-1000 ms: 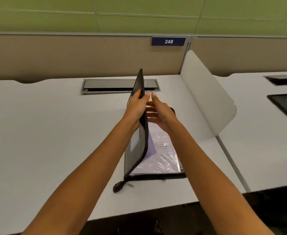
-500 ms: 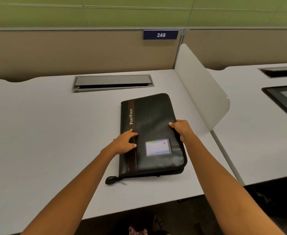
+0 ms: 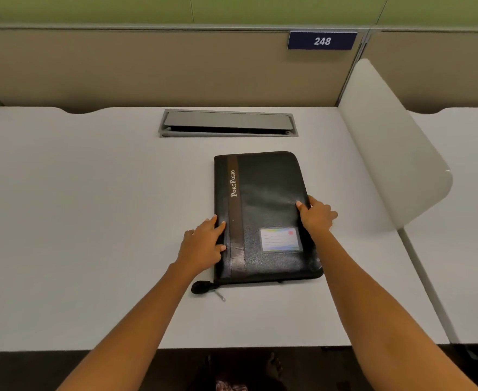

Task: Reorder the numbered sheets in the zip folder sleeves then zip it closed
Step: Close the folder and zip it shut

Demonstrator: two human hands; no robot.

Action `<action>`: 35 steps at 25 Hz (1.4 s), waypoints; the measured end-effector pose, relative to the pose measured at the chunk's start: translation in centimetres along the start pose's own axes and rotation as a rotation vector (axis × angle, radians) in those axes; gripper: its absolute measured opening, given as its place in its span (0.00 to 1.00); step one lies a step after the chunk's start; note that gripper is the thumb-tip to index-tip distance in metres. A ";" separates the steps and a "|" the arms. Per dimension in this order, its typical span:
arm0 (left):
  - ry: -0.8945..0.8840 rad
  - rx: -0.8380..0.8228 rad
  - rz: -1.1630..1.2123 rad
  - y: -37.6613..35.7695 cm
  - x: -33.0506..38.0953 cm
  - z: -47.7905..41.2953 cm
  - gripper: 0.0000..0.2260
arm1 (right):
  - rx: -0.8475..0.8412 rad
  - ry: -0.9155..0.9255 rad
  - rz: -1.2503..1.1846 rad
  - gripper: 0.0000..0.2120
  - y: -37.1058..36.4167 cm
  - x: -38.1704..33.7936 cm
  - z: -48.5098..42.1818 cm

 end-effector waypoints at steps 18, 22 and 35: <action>-0.188 0.194 0.180 -3.8 -2.5 10.5 0.15 | 0.192 0.681 0.135 0.17 -10.8 -2.7 25.8; -0.144 0.258 0.167 -3.7 -2.4 10.2 0.09 | 0.208 0.664 0.237 0.13 -11.6 -3.9 26.1; 0.033 0.394 0.125 -3.3 -3.9 10.4 0.03 | 0.307 0.561 0.123 0.04 -8.3 -1.1 23.1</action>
Point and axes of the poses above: each hand's wrist, its own z-axis away from the middle knuckle, its own y-axis out of the back of the hand, x = y × z, the point moved 8 cm from there along -z, towards the middle knuckle, and after that the axes turned 3 degrees about -x, right-handed, at the moved point
